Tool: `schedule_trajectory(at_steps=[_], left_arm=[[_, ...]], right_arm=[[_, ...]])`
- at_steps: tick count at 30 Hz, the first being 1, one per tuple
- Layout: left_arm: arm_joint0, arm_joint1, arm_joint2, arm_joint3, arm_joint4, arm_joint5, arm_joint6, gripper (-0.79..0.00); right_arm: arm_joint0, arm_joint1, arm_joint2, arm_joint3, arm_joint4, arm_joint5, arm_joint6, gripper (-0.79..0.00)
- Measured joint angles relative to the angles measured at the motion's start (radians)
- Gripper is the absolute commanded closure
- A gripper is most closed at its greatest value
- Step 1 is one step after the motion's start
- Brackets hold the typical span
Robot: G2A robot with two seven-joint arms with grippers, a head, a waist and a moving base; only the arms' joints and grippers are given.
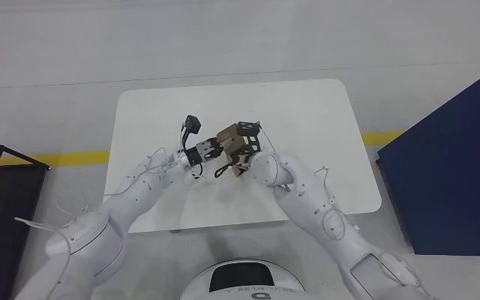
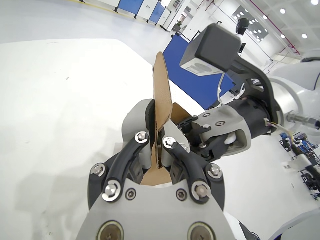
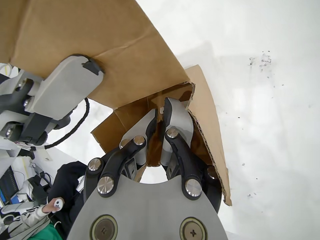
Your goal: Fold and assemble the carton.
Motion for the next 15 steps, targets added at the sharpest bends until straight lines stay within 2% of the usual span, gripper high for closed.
schedule_trajectory(at_steps=[9,15], left_arm=[[-0.002,0.003,0.016,0.003,-0.007,0.000,0.006,0.000],[-0.002,0.005,0.027,0.007,-0.013,0.000,0.010,0.000]], right_arm=[[0.033,-0.016,-0.025,0.048,-0.022,0.059,-0.009,0.000],[0.063,-0.028,-0.032,0.105,-0.002,0.058,-0.005,0.000]])
